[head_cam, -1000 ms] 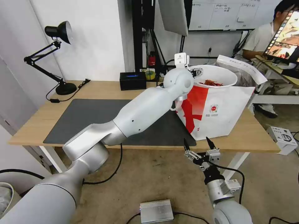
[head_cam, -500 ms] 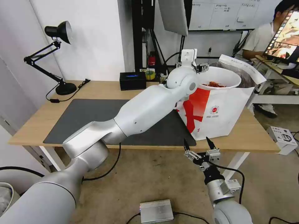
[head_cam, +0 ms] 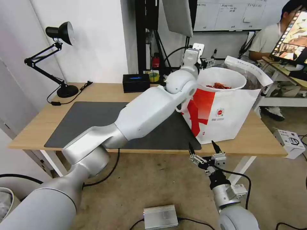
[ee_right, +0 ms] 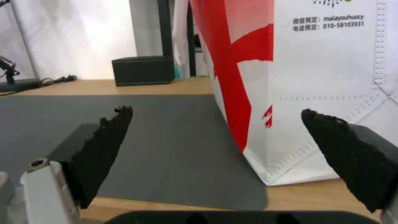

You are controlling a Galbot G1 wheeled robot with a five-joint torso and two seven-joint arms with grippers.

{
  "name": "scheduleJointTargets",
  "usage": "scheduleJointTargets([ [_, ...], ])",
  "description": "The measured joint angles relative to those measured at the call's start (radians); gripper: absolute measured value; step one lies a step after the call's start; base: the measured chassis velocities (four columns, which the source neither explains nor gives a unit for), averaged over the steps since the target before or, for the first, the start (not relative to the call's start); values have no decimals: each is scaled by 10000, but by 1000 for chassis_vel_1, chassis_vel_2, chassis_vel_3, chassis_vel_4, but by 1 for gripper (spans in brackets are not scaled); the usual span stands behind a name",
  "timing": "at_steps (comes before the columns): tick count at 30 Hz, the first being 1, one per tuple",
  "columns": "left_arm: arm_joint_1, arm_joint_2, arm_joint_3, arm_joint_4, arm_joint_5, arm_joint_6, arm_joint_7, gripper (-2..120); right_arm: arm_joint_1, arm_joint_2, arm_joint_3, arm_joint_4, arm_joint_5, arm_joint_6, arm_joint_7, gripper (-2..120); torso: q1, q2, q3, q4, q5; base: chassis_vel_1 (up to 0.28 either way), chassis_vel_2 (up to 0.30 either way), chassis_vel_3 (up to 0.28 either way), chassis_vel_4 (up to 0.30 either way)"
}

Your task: Pick up the trash from the table and place it into the takeout bag.

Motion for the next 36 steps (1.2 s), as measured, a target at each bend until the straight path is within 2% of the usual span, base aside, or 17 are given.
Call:
scheduleJointTargets([
  [3,378,579,-198,-85,1278,-551,610,100,0,0,1,0,0,0,0,100,0,0,0,-3,0,0,0,0,0],
  [7,722,1007,-325,-311,1640,-709,736,100,0,0,1,0,0,0,0,100,1,0,1,0,-2,0,0,0,0],
  [10,1634,1760,-852,-750,2486,-1098,989,100,0,0,1,0,0,0,0,100,0,0,0,1,-3,0,0,0,0],
  [11,1634,1760,-852,-750,2486,-1098,989,100,0,0,1,0,0,0,0,100,0,0,0,1,-3,0,0,0,0],
  [14,2286,2334,-1314,-1225,2899,-1586,1122,100,0,0,1,0,0,0,0,100,0,0,1,1,-4,0,0,0,0],
  [19,2803,2795,-1786,-1809,2870,-1590,1130,100,0,0,1,0,0,0,0,100,0,1,0,-2,-2,0,0,0,0],
  [25,4284,3567,-2780,-3073,2884,-1349,1104,100,0,1,1,0,0,0,1,100,-1,1,0,-1,-1,0,0,0,0],
  [30,5156,3811,-3329,-3566,3022,-1292,1135,100,0,0,0,0,0,0,0,100,0,2,0,-2,-2,0,0,0,0],
  [33,6443,4126,-4313,-4234,3450,-1283,1327,100,0,0,1,0,0,0,0,100,0,2,0,0,-2,0,0,0,0],
  [34,6443,4126,-4313,-4234,3450,-1283,1327,100,0,0,1,0,0,0,0,100,0,2,0,0,-2,0,0,0,0],
  [36,7084,4256,-4849,-4578,3601,-1286,1398,100,0,0,1,0,0,0,0,100,0,3,0,0,0,0,0,0,0],
])
